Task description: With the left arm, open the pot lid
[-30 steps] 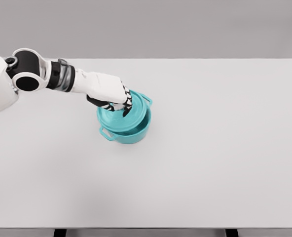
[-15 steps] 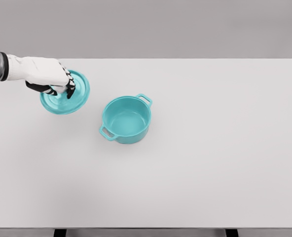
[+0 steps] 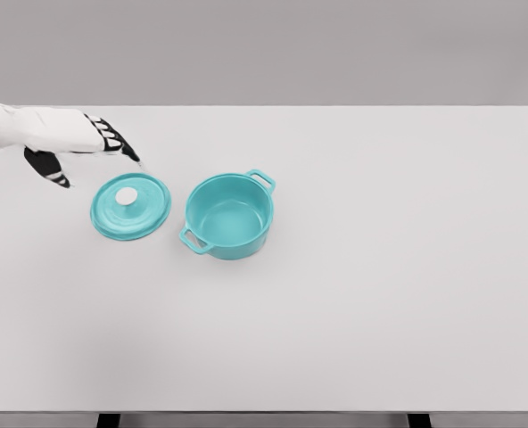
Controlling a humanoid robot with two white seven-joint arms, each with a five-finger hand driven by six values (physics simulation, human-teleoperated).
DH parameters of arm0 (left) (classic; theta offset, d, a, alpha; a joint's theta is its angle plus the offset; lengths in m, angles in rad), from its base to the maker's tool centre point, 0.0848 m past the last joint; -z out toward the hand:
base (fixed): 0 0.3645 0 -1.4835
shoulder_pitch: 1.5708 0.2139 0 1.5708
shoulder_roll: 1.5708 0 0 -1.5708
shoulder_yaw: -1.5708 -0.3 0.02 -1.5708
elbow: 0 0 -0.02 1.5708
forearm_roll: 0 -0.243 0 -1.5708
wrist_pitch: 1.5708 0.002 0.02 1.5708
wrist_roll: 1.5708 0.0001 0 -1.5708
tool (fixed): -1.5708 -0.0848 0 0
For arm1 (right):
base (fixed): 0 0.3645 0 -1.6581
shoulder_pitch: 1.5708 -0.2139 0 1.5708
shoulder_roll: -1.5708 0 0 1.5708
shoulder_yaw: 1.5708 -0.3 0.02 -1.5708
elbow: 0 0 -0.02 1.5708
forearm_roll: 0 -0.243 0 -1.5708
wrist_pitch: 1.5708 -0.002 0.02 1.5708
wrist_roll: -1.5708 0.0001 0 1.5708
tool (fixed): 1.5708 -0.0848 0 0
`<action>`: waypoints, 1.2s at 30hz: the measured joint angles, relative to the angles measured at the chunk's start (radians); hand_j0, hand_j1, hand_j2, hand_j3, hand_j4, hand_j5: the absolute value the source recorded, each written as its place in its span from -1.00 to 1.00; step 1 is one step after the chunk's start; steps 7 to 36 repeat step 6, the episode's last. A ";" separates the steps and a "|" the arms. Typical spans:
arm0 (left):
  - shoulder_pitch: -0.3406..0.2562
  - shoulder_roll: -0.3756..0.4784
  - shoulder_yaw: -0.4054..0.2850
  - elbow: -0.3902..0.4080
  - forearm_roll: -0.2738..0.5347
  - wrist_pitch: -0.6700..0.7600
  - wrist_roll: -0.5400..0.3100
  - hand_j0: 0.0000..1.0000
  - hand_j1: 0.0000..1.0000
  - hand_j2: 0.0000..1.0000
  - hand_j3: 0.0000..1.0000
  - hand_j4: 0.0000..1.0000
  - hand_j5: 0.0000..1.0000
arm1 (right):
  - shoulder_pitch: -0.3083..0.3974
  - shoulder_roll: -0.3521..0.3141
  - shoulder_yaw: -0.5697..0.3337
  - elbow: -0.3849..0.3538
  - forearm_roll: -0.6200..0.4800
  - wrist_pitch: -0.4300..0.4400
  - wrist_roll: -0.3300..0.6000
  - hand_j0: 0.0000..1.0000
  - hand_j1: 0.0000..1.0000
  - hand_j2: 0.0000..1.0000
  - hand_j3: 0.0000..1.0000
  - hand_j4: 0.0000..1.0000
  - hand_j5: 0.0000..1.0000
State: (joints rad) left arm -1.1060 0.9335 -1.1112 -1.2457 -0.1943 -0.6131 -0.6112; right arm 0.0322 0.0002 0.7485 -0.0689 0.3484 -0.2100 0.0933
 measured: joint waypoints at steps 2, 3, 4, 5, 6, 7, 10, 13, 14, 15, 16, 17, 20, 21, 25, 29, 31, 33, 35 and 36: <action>0.005 0.002 0.004 0.075 0.064 0.000 0.000 1.00 1.00 1.00 1.00 1.00 1.00 | 0.000 0.000 0.000 0.000 0.000 0.000 0.000 1.00 1.00 1.00 1.00 1.00 1.00; 0.005 0.002 0.005 0.101 0.084 0.000 0.000 1.00 1.00 1.00 1.00 1.00 1.00 | 0.000 0.000 0.000 0.000 0.000 0.000 0.000 1.00 1.00 1.00 1.00 1.00 1.00; 0.005 0.002 0.006 0.119 0.098 0.000 0.000 1.00 1.00 1.00 1.00 1.00 1.00 | 0.000 0.000 0.000 0.000 0.000 0.000 0.000 1.00 1.00 1.00 1.00 1.00 1.00; 0.005 0.003 0.007 0.132 0.109 0.000 0.000 1.00 1.00 1.00 1.00 1.00 1.00 | 0.000 0.000 0.000 0.000 0.000 0.000 0.000 1.00 1.00 1.00 1.00 1.00 1.00; 0.005 0.003 0.007 0.141 0.117 0.000 0.000 1.00 1.00 1.00 1.00 1.00 1.00 | 0.000 0.000 0.000 0.000 0.000 0.000 0.000 1.00 1.00 1.00 1.00 1.00 1.00; 0.005 0.003 0.007 0.141 0.117 0.000 0.000 1.00 1.00 1.00 1.00 1.00 1.00 | 0.000 0.000 0.000 0.000 0.000 0.000 0.000 1.00 1.00 1.00 1.00 1.00 1.00; 0.005 0.003 0.007 0.141 0.117 0.000 0.000 1.00 1.00 1.00 1.00 1.00 1.00 | 0.000 0.000 0.000 0.000 0.000 0.000 0.000 1.00 1.00 1.00 1.00 1.00 1.00; 0.005 0.003 0.007 0.141 0.117 0.000 0.000 1.00 1.00 1.00 1.00 1.00 1.00 | 0.000 0.000 0.000 0.000 0.000 0.000 0.000 1.00 1.00 1.00 1.00 1.00 1.00; 0.005 0.003 0.007 0.141 0.117 0.000 0.000 1.00 1.00 1.00 1.00 1.00 1.00 | 0.000 0.000 0.000 0.000 0.000 0.000 0.000 1.00 1.00 1.00 1.00 1.00 1.00; 0.005 0.003 0.007 0.141 0.117 0.000 0.000 1.00 1.00 1.00 1.00 1.00 1.00 | 0.000 0.000 0.000 0.000 0.000 0.000 0.000 1.00 1.00 1.00 1.00 1.00 1.00; 0.005 0.003 0.007 0.141 0.117 0.000 0.000 1.00 1.00 1.00 1.00 1.00 1.00 | 0.000 0.000 0.000 0.000 0.000 0.000 0.000 1.00 1.00 1.00 1.00 1.00 1.00; 0.005 0.003 0.007 0.141 0.117 0.000 0.000 1.00 1.00 1.00 1.00 1.00 1.00 | 0.000 0.000 0.000 0.000 0.000 0.000 0.000 1.00 1.00 1.00 1.00 1.00 1.00; 0.005 0.003 0.007 0.141 0.117 0.000 0.000 1.00 1.00 1.00 1.00 1.00 1.00 | 0.000 0.000 0.000 0.000 0.000 0.000 0.000 1.00 1.00 1.00 1.00 1.00 1.00; 0.005 0.003 0.007 0.141 0.117 0.000 0.000 1.00 1.00 1.00 1.00 1.00 1.00 | 0.000 0.000 0.000 0.000 0.000 0.000 0.000 1.00 1.00 1.00 1.00 1.00 1.00; 0.005 0.003 0.007 0.141 0.117 0.000 0.000 1.00 1.00 1.00 1.00 1.00 1.00 | 0.000 0.000 0.000 0.000 0.000 0.000 0.000 1.00 1.00 1.00 1.00 1.00 1.00; 0.005 0.003 0.007 0.141 0.117 0.000 0.000 1.00 1.00 1.00 1.00 1.00 1.00 | 0.000 0.000 0.000 0.000 0.000 0.000 0.000 1.00 1.00 1.00 1.00 1.00 1.00; 0.005 0.003 0.007 0.141 0.117 0.000 0.000 1.00 1.00 1.00 1.00 1.00 1.00 | 0.000 0.000 0.000 0.000 0.000 0.000 0.000 1.00 1.00 1.00 1.00 1.00 1.00; 0.005 0.003 0.007 0.141 0.117 0.000 0.000 1.00 1.00 1.00 1.00 1.00 1.00 | 0.000 0.000 0.000 0.000 0.000 0.000 0.000 1.00 1.00 1.00 1.00 1.00 1.00; 0.005 0.003 0.007 0.141 0.117 0.000 0.000 1.00 1.00 1.00 1.00 1.00 1.00 | 0.000 0.000 0.000 0.000 0.000 0.000 0.000 1.00 1.00 1.00 1.00 1.00 1.00; 0.005 0.003 0.007 0.141 0.117 0.000 0.000 1.00 1.00 1.00 1.00 1.00 1.00 | 0.000 0.000 0.000 0.000 0.000 0.000 0.000 1.00 1.00 1.00 1.00 1.00 1.00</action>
